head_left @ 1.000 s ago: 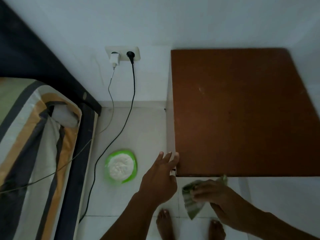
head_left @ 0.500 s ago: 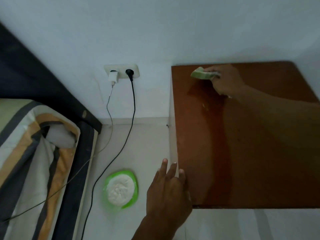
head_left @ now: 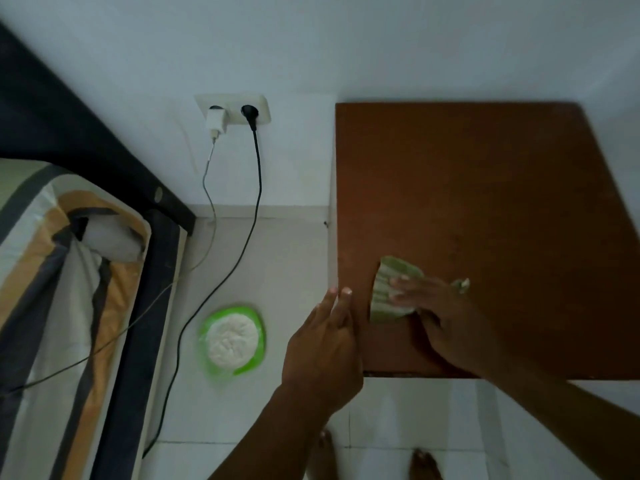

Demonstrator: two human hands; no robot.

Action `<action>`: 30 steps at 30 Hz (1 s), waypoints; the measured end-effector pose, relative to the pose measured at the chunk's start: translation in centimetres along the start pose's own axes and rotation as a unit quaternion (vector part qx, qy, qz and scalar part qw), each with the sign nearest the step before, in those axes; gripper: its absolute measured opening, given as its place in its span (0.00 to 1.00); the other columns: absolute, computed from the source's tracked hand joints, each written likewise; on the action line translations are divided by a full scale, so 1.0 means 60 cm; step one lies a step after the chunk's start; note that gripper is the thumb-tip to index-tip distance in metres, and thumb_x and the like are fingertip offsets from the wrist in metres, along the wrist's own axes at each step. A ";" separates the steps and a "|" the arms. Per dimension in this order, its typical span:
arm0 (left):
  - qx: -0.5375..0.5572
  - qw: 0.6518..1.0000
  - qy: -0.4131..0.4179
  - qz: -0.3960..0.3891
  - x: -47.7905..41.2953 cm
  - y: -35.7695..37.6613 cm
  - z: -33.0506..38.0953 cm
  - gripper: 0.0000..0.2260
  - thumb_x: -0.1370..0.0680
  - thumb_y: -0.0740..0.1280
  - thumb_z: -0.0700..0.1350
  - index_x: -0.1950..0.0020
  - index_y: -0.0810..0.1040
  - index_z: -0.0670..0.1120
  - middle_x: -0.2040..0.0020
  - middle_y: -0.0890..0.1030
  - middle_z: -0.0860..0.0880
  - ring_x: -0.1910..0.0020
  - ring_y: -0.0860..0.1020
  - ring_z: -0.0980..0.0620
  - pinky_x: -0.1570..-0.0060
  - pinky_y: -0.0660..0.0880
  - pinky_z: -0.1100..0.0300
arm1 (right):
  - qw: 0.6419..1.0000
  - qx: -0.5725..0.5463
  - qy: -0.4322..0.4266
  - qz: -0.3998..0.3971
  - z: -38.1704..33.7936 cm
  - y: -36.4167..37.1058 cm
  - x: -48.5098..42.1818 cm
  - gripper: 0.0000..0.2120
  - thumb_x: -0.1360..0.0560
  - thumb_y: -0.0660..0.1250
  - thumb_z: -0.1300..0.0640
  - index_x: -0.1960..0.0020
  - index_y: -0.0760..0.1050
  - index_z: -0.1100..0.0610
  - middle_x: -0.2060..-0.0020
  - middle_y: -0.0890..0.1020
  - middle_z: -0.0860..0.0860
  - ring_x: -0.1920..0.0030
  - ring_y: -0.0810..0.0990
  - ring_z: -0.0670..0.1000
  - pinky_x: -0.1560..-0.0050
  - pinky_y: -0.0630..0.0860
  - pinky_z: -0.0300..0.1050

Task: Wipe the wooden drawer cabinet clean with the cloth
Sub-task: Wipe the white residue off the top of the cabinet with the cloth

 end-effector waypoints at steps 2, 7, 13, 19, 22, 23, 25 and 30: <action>0.001 1.000 0.012 0.003 -0.001 0.002 0.002 0.32 0.29 0.60 0.44 0.25 0.63 0.37 0.20 0.57 0.47 0.22 0.55 0.48 0.29 0.64 0.56 | 0.999 -0.022 0.012 -0.023 -0.017 0.022 0.067 0.27 0.33 0.62 0.75 0.43 0.83 0.53 0.37 0.80 0.43 0.31 0.73 0.43 0.30 0.68 0.41; 0.026 0.998 0.051 -0.001 0.012 0.006 0.000 0.34 0.24 0.57 0.48 0.20 0.49 0.44 0.20 0.44 0.50 0.22 0.44 0.54 0.27 0.53 0.61 | 0.997 -0.074 0.023 -0.026 -0.054 -0.009 0.126 0.23 0.29 0.65 0.71 0.43 0.82 0.50 0.40 0.80 0.41 0.39 0.79 0.44 0.44 0.79 0.38; -0.005 0.999 0.046 0.012 -0.007 0.021 0.021 0.32 0.20 0.46 0.62 0.20 0.44 0.47 0.21 0.39 0.49 0.22 0.37 0.52 0.24 0.43 0.56 | 0.978 0.078 0.083 0.175 0.085 -0.240 -0.064 0.18 0.25 0.66 0.67 0.36 0.78 0.60 0.37 0.80 0.57 0.38 0.79 0.54 0.37 0.75 0.48; 0.000 1.000 0.030 -0.006 -0.045 0.054 0.056 0.39 0.24 0.42 0.73 0.21 0.35 0.51 0.22 0.31 0.51 0.25 0.28 0.53 0.24 0.37 0.51 | 0.962 0.189 0.170 0.098 0.254 -0.206 -0.105 0.23 0.23 0.63 0.59 0.30 0.72 0.46 0.31 0.76 0.51 0.32 0.72 0.60 0.29 0.66 0.56; -0.019 1.000 0.022 -0.001 -0.046 0.061 0.053 0.41 0.25 0.42 0.74 0.22 0.35 0.51 0.22 0.31 0.50 0.25 0.29 0.53 0.24 0.37 0.51 | 0.975 0.159 0.120 0.097 0.178 -0.153 -0.010 0.23 0.24 0.60 0.62 0.32 0.75 0.48 0.32 0.76 0.49 0.36 0.72 0.55 0.34 0.64 0.48; -0.025 1.000 0.019 0.001 -0.046 0.062 0.052 0.41 0.25 0.41 0.74 0.21 0.35 0.51 0.22 0.32 0.50 0.25 0.29 0.52 0.24 0.37 0.50 | 0.981 0.132 0.112 0.092 0.150 -0.133 0.034 0.23 0.25 0.61 0.65 0.33 0.76 0.49 0.33 0.77 0.49 0.37 0.71 0.52 0.36 0.66 0.48; -0.031 0.999 0.014 0.001 -0.047 0.064 0.054 0.41 0.26 0.41 0.74 0.21 0.35 0.51 0.22 0.32 0.49 0.24 0.30 0.52 0.24 0.38 0.50 | 0.988 0.083 0.108 0.075 0.111 -0.093 0.121 0.27 0.28 0.63 0.71 0.35 0.77 0.48 0.34 0.76 0.47 0.37 0.70 0.46 0.34 0.69 0.55; -0.050 0.999 -0.008 -0.004 -0.052 0.076 0.056 0.44 0.28 0.37 0.77 0.22 0.33 0.50 0.22 0.31 0.47 0.25 0.29 0.49 0.25 0.36 0.48 | 0.996 0.004 0.086 -0.020 0.028 -0.043 0.237 0.28 0.28 0.62 0.69 0.36 0.78 0.44 0.38 0.77 0.37 0.37 0.68 0.35 0.37 0.68 0.39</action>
Point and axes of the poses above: each hand's wrist, its own x-axis away from the middle knuckle, its own y-axis out of the palm, z = x × y, the point moved 10 cm from there along -x, towards the middle knuckle
